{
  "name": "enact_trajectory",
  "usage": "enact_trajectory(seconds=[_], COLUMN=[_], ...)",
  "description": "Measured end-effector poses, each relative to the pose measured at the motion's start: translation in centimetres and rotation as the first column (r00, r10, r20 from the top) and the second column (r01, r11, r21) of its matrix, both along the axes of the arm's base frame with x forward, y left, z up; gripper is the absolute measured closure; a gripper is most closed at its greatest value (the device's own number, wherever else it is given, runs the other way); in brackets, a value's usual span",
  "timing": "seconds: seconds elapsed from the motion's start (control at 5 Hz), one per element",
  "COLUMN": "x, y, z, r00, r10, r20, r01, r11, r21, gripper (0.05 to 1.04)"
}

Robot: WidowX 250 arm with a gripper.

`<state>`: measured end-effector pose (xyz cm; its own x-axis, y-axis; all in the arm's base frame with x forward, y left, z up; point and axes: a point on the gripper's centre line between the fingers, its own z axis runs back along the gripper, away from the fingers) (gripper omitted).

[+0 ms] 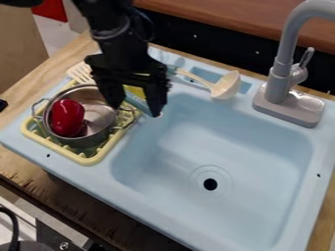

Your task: Put pot on the left side of sink

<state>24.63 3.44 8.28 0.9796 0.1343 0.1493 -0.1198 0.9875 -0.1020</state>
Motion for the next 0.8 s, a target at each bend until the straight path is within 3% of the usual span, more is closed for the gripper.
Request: enact_trajectory(seconds=[0.4,0.8], x=[-0.2,1.1], y=[-5.3,-10.5], z=[-0.9,-1.7], r00=[1.000,1.000], r10=[-0.015,-0.015], r20=[0.015,-0.017], r01=[0.015,0.014], r11=[0.999,1.000], r21=[0.046,-0.014], gripper=[0.083,0.083])
